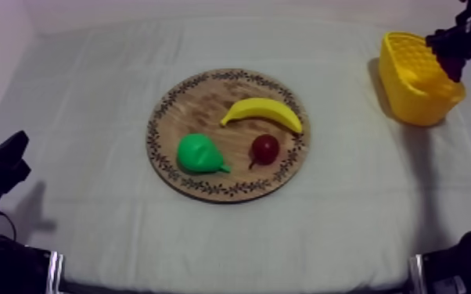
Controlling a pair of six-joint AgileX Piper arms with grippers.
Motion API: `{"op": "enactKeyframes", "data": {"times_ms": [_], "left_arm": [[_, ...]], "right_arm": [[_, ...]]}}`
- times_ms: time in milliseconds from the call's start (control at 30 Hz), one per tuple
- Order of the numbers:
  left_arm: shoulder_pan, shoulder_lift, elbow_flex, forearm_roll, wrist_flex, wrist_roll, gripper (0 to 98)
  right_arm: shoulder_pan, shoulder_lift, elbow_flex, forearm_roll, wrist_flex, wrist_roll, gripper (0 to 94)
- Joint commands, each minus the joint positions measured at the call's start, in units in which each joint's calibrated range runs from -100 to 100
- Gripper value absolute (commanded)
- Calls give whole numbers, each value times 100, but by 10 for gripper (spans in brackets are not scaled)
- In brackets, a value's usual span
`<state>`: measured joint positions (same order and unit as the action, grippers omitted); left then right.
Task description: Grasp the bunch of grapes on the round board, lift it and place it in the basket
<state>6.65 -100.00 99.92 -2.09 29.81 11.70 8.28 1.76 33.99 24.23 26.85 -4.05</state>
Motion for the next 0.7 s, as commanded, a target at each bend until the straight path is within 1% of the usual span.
{"op": "enactKeyframes", "data": {"times_ms": [0,67,133,333,433,567,667], "left_arm": [[-3,0,-3,2,1,0,1],[-3,0,-3,2,1,0,1],[-3,0,-3,2,1,0,1],[-3,0,-3,2,1,0,1],[-3,0,-3,2,1,0,1],[-3,0,-3,2,1,0,1],[-3,0,-3,2,1,0,1]], "right_arm": [[2,275,-8,39,-150,-176,263],[5,500,-59,49,-289,-245,272],[6,728,-149,30,-401,-275,301],[11,1375,-528,37,-659,-319,477],[11,1645,-779,14,-717,-328,547],[-9,1874,-1048,-118,-767,-273,608],[-23,1907,-1093,-304,-828,-114,629]]}}
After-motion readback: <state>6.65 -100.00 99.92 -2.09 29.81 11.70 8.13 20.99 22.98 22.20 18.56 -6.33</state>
